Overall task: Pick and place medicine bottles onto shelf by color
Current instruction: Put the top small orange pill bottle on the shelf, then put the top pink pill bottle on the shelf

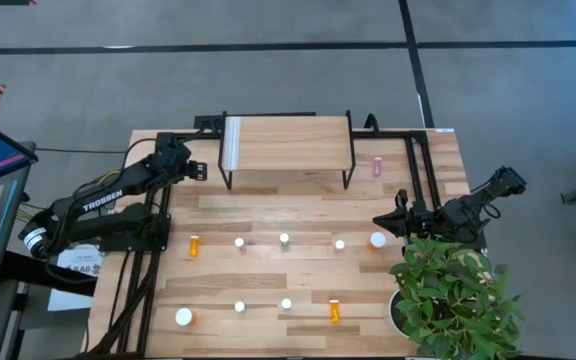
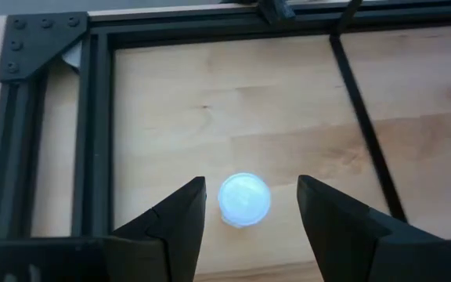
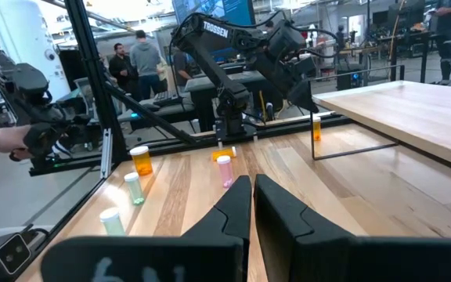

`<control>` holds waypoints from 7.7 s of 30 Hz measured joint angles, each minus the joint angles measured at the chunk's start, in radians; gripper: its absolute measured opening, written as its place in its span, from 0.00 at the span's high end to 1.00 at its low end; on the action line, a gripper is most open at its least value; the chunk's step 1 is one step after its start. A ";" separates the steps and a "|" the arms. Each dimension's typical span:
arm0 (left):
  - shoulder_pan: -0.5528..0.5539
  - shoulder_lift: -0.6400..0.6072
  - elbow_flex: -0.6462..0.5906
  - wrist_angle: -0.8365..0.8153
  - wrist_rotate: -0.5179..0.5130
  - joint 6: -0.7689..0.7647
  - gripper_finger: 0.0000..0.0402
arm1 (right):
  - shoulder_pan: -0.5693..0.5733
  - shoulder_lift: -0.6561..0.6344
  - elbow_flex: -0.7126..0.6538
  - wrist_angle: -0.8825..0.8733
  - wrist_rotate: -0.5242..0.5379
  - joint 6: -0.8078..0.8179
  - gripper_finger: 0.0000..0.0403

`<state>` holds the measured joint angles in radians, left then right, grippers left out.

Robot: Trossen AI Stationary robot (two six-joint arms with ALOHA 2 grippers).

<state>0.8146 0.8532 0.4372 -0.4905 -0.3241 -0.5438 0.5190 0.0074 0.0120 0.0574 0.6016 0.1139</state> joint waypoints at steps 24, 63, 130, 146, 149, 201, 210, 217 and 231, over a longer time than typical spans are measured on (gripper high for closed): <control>-0.001 0.262 0.000 0.101 0.024 0.033 0.57 | 0.000 0.000 0.000 0.000 0.000 0.000 0.89; -0.055 0.180 0.592 -0.172 0.011 0.193 0.81 | 0.000 0.000 0.000 0.000 0.000 0.000 0.89; -0.134 0.769 0.998 -0.278 0.087 0.313 0.77 | 0.000 0.000 0.000 0.000 0.000 0.000 0.89; -0.097 0.693 0.861 -0.147 0.160 0.336 0.74 | 0.000 0.000 0.000 0.000 0.000 0.000 0.89; -0.084 0.676 0.841 -0.133 0.190 0.333 0.74 | 0.000 0.000 0.000 0.000 0.000 0.000 0.89; -0.726 -0.235 0.112 -0.003 0.047 -0.088 0.46 | 0.000 0.000 0.000 0.000 0.000 0.000 0.89; -1.070 -0.101 0.022 0.237 -0.119 -0.131 0.46 | 0.000 0.000 0.000 0.000 0.000 0.000 0.89; -1.200 0.055 0.025 0.287 -0.241 -0.119 0.46 | 0.000 0.000 0.000 0.000 0.000 0.000 0.89; -1.274 0.225 0.025 0.436 -0.214 -0.114 0.46 | 0.000 0.000 0.000 0.001 0.001 0.000 0.89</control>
<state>-0.4598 1.0786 0.4625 -0.0542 -0.5379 -0.6582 0.5191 0.0073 0.0120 0.0588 0.6022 0.1139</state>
